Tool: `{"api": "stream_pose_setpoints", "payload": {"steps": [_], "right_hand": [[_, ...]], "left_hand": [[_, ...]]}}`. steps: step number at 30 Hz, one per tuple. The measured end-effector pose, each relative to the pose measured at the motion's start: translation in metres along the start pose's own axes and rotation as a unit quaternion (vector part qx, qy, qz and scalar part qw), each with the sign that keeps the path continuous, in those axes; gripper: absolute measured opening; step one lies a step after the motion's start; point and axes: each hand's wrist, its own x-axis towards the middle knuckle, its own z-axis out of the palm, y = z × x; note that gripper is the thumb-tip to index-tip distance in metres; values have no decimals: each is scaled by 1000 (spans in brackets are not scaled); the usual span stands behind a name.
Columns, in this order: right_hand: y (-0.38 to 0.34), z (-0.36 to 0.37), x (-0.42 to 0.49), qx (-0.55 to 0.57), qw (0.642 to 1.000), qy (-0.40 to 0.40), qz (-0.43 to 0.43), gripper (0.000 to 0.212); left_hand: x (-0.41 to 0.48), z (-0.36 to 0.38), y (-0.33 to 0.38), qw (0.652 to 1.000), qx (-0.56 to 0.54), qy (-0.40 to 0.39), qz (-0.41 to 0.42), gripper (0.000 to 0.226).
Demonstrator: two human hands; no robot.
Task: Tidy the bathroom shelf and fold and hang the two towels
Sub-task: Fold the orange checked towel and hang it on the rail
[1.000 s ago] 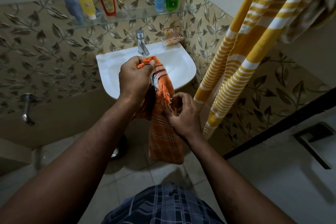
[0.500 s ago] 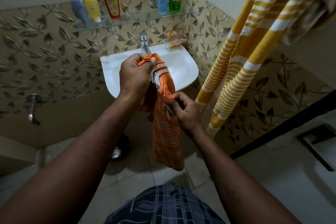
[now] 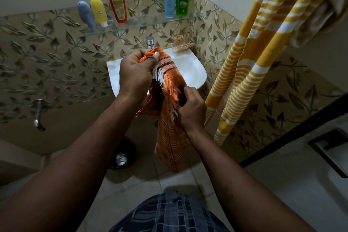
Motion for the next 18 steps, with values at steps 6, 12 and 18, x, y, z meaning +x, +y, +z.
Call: {"api": "stream_pose_setpoints", "payload": {"steps": [6, 12, 18], "right_hand": [[13, -11, -11, 55, 998, 17, 35, 15], [10, -13, 0, 142, 975, 65, 155, 11], [5, -12, -3, 158, 982, 1, 106, 45]], "left_hand": [[6, -17, -11, 995, 15, 98, -15, 17], [3, -11, -16, 994, -3, 105, -13, 13], [4, 0, -8, 996, -12, 90, -14, 12]]}}
